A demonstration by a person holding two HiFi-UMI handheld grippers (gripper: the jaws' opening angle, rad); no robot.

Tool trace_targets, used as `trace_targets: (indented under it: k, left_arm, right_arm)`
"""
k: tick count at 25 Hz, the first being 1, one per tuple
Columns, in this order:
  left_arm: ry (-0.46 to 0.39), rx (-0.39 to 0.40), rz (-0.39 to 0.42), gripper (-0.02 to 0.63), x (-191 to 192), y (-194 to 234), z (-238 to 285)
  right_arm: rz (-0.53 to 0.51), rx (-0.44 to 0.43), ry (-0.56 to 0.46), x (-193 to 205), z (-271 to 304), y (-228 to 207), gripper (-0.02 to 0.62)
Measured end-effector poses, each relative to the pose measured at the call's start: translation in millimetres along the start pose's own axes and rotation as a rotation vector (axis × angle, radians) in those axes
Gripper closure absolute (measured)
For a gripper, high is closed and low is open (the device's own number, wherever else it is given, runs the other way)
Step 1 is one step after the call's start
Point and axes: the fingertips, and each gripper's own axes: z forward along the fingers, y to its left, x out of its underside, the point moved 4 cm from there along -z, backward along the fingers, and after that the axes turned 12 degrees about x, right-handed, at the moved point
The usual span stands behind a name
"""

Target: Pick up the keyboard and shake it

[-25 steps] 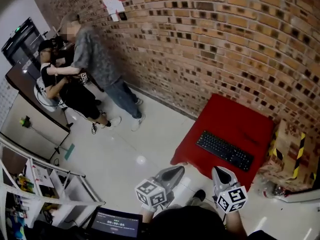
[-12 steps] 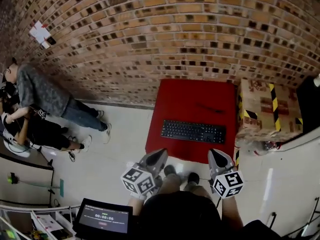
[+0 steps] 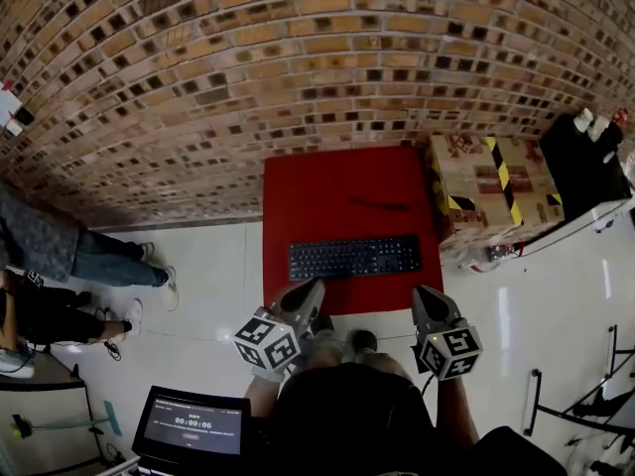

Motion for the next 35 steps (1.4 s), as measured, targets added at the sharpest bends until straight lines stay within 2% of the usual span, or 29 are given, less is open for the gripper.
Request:
trace_targets:
  k: [4,10,14,18,22,26,32,35]
  left_arm:
    - [-0.020,0.039,-0.039,0.590,-9.9,28.6,-11.5]
    - [-0.009,0.065,-0.068,0.591,-14.6,60.8,-24.7]
    - [0.002,0.063,-0.075,0.591,-10.5,70.0,-32.1]
    - [0.006,0.023,-0.086,0.591,-8.2,79.8,-36.4]
    - [0.000,-0.010,-0.092,0.591,-7.6,83.5,-29.9]
    - [0.030,0.068,-0.082,0.591,5.4,56.4,6.0]
    - [0.085,0.077,-0.042,0.590,17.8,21.3,70.7]
    - [0.118,0.121,-0.015,0.591,21.6,6.3,93.7]
  right_arm:
    - [-0.020,0.028,0.089,4.7,24.8,35.6,0.606]
    - [-0.073,0.005,0.138,6.9,49.3,92.3,0.606]
    - [-0.109,-0.028,0.161,10.5,61.4,108.3,0.606]
    - [-0.127,-0.044,0.160,2.3,71.8,109.6,0.606]
    - [-0.145,-0.074,0.172,0.5,82.0,102.5,0.606]
    - [-0.173,-0.107,0.168,-6.9,84.6,80.9,0.606]
    - [-0.121,-0.088,0.166,-15.7,78.6,8.7,0.606]
    - [-0.089,-0.065,0.184,-9.1,76.4,-30.9,0.606]
